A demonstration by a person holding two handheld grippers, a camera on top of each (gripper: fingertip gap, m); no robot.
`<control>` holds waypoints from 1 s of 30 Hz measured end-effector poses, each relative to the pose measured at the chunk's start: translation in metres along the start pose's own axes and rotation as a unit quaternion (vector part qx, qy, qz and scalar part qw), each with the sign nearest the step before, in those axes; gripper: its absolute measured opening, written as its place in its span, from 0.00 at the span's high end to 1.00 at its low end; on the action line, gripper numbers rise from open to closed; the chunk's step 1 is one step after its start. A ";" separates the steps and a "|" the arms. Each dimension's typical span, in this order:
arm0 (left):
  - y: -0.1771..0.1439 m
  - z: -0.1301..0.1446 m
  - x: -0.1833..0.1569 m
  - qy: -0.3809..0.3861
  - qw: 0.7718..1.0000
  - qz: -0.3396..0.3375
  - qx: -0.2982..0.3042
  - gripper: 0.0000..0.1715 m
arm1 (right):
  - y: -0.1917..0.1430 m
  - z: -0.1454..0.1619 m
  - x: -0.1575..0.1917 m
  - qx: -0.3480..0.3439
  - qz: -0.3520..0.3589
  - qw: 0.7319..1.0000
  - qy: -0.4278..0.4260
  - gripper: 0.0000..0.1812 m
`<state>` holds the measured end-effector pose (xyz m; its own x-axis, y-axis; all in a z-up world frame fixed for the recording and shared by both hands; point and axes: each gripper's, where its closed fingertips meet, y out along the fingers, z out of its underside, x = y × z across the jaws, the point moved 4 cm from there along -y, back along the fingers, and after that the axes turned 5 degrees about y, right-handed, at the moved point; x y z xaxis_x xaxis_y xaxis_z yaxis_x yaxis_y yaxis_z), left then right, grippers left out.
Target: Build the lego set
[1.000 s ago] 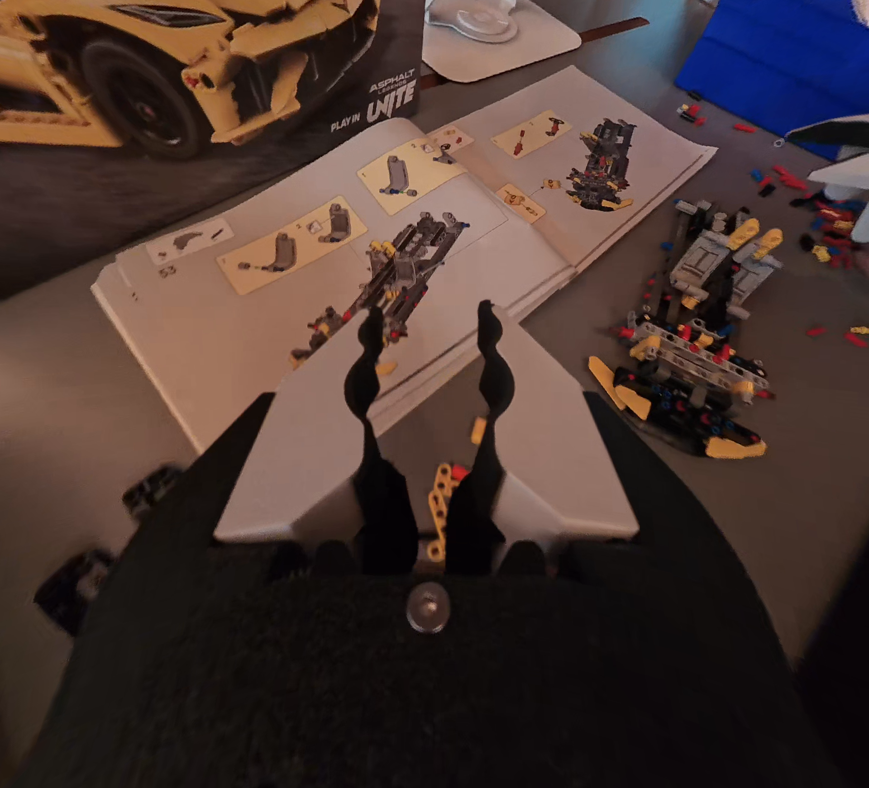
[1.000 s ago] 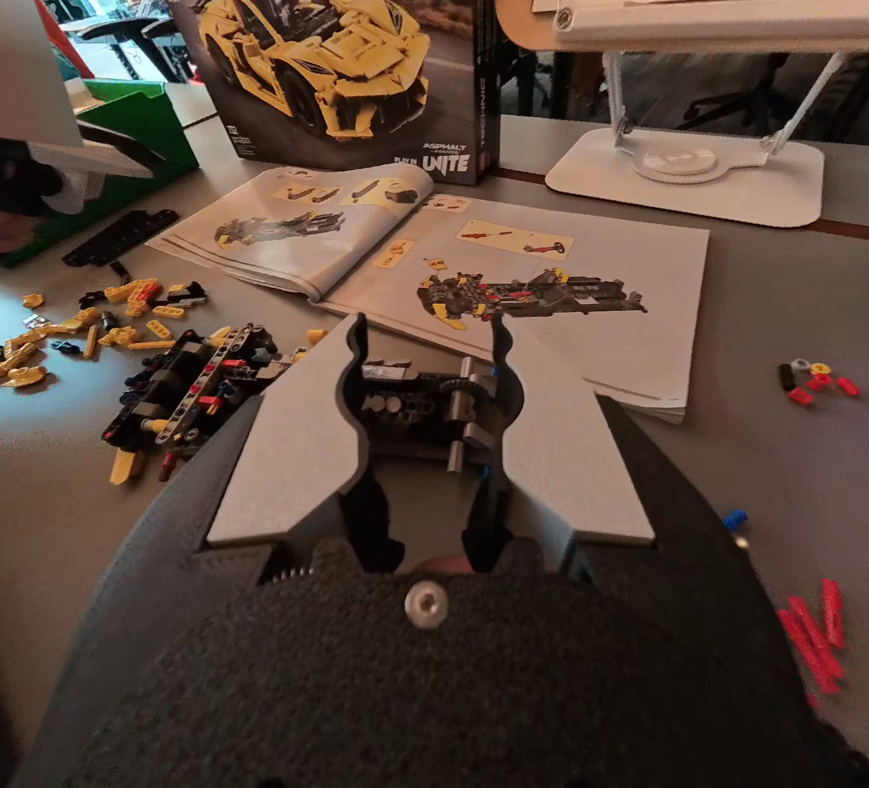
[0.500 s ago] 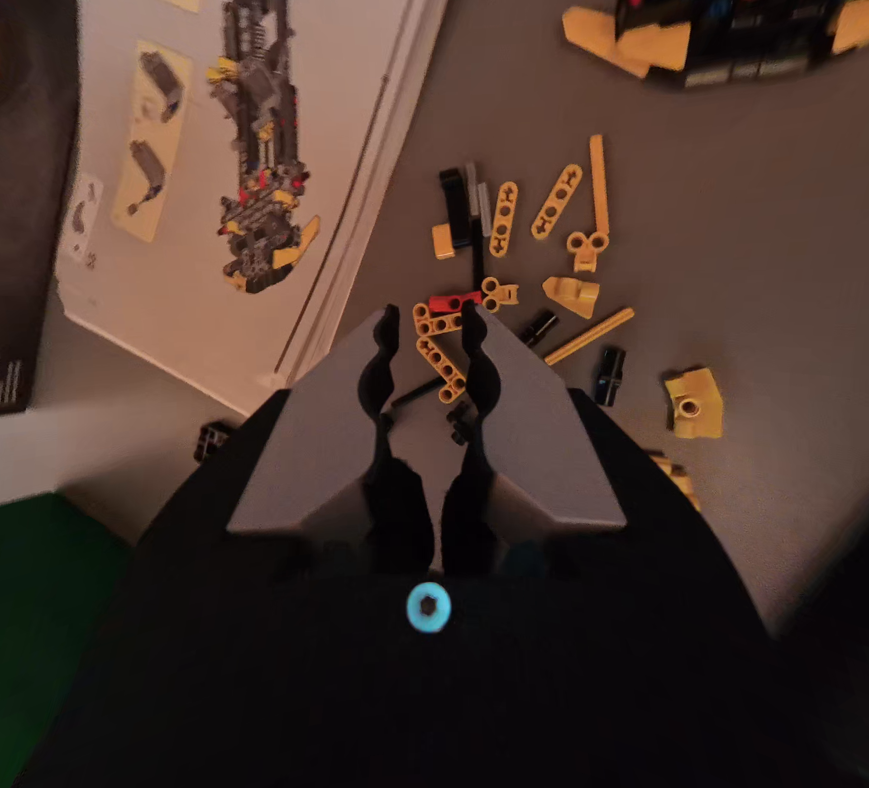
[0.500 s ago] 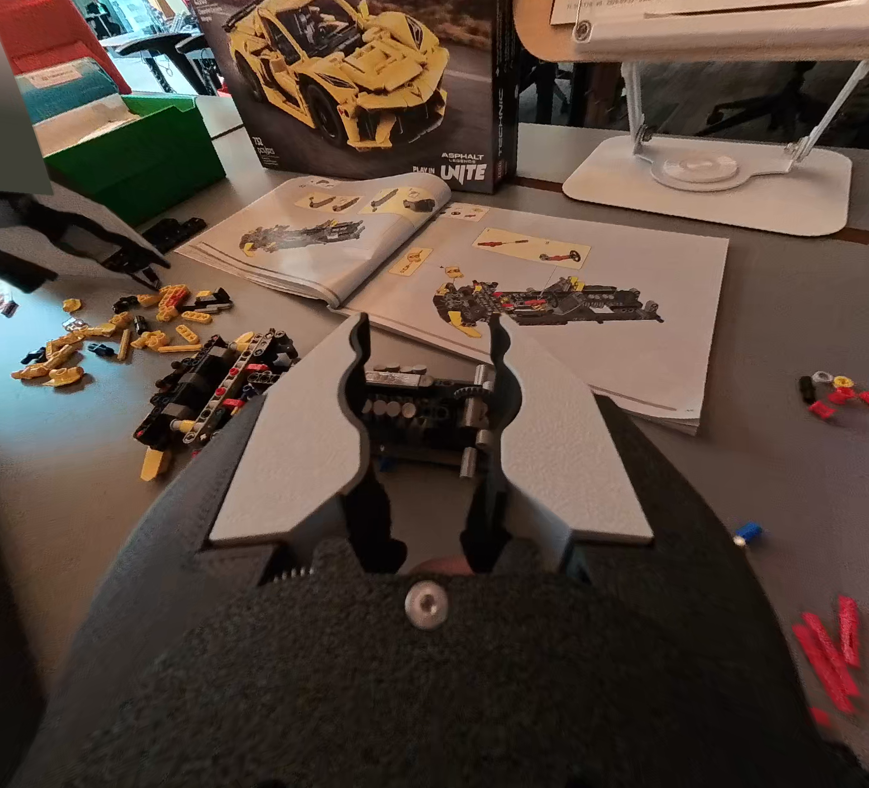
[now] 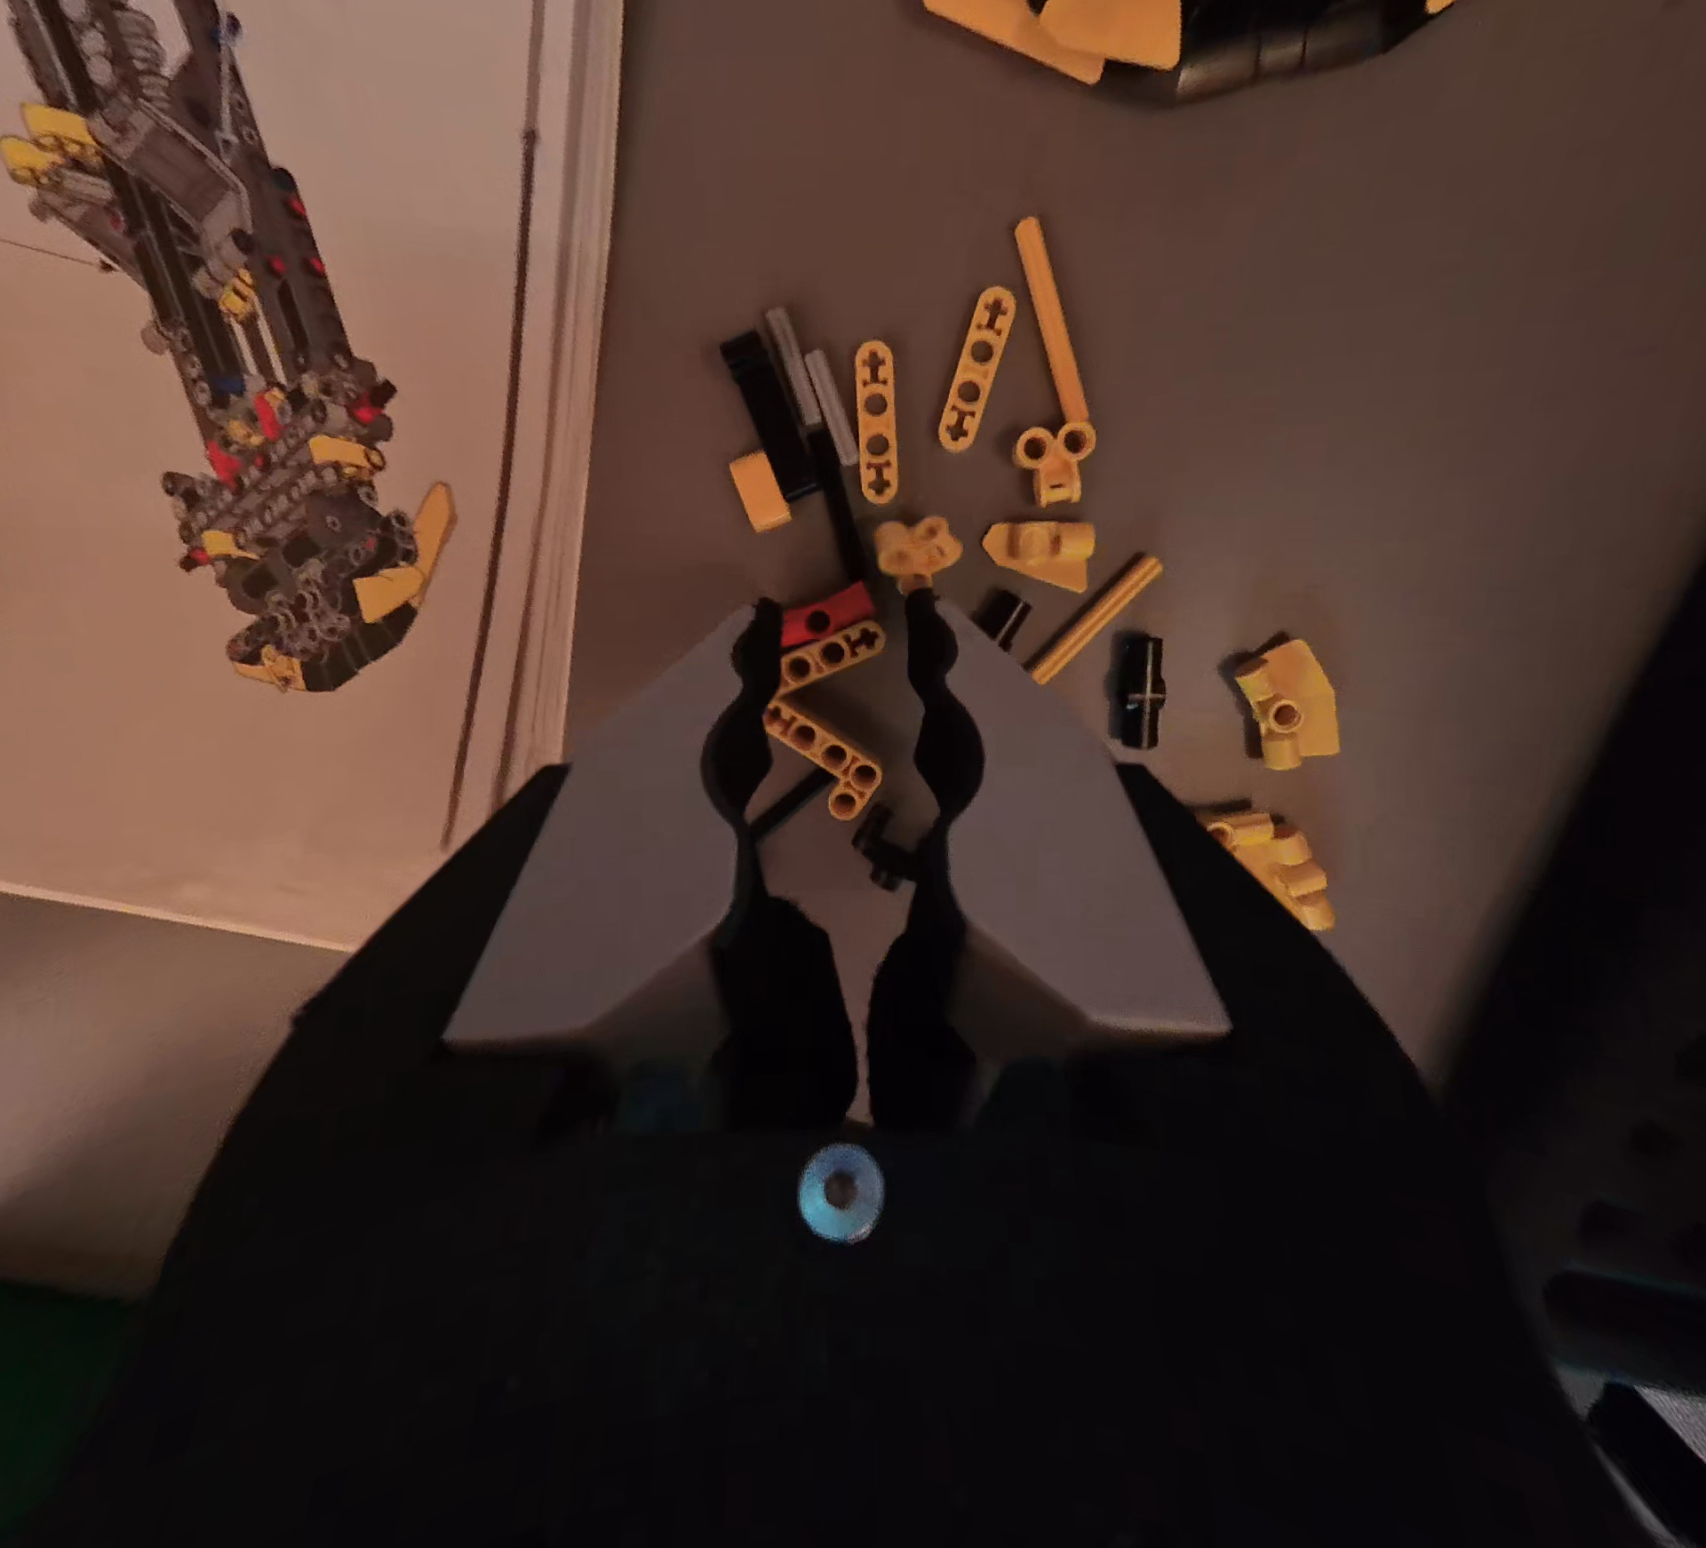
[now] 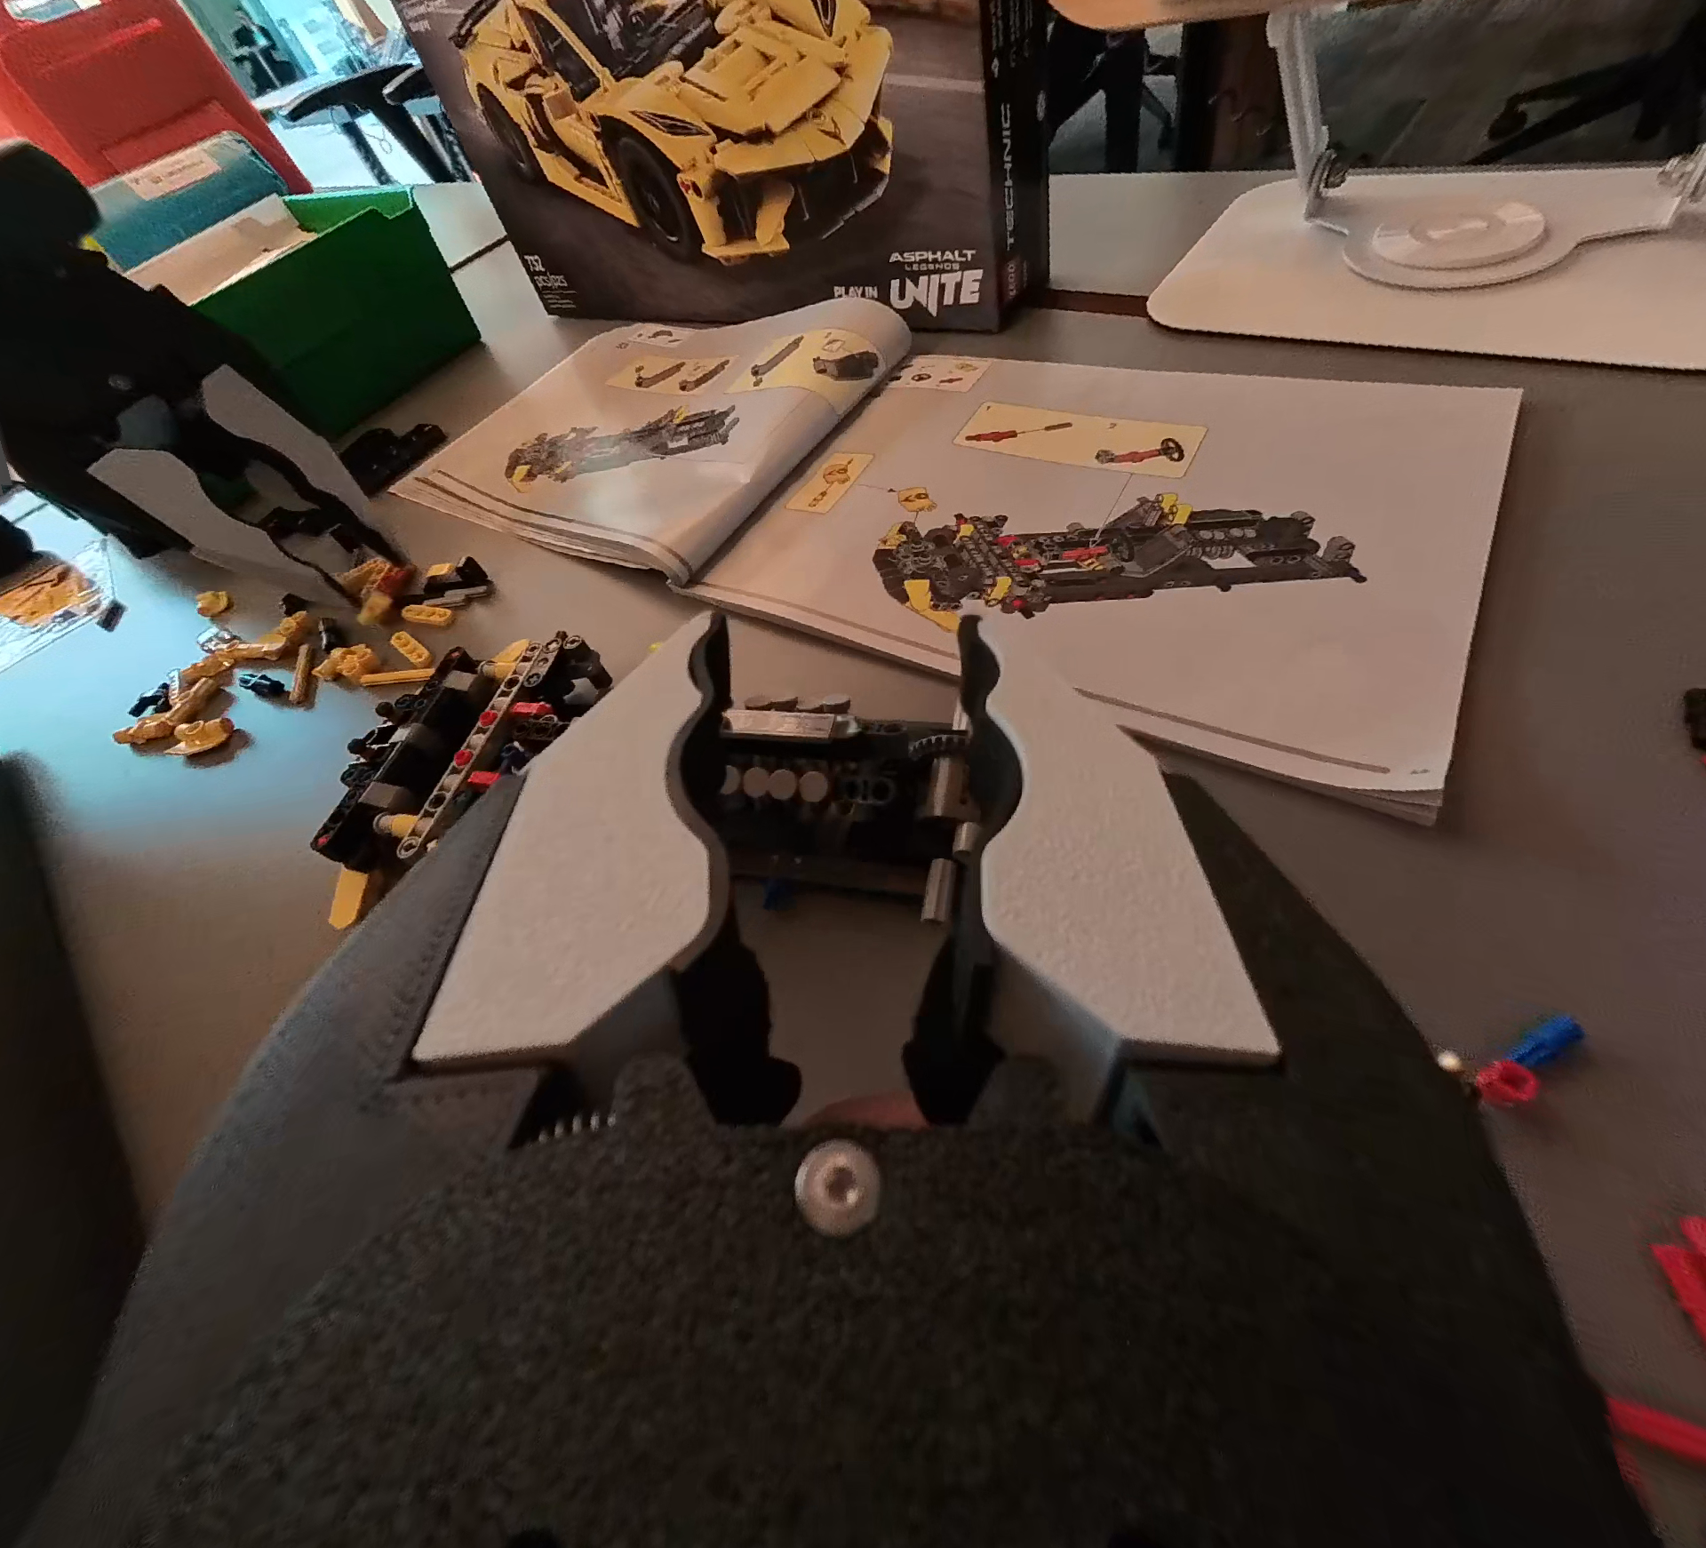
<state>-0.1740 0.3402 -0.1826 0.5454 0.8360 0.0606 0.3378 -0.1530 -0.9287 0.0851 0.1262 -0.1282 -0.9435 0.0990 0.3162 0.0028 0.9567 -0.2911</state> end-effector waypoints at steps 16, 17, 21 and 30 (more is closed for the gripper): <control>0.002 0.008 0.001 -0.005 0.999 0.010 0.032 0.92 | 0.000 0.002 0.002 0.008 -0.012 1.000 0.008 0.74; 0.001 0.008 0.002 -0.002 0.999 0.002 0.036 0.92 | 0.000 0.001 0.002 0.006 -0.011 1.000 0.007 0.74; -0.011 -0.005 0.007 0.005 0.999 -0.049 0.015 0.92 | -0.005 -0.005 -0.001 -0.008 0.000 1.000 -0.001 0.74; 0.003 -0.184 -0.095 -0.013 0.955 -0.016 -0.295 0.92 | -0.057 -0.007 -0.014 -0.047 0.071 0.996 -0.005 0.75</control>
<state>-0.0835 0.1634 -0.1233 0.5116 0.8564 0.0694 0.7310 -0.3914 -0.5590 0.1004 0.0722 -0.1100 -0.9345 0.2325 0.2696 0.1666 0.9549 -0.2458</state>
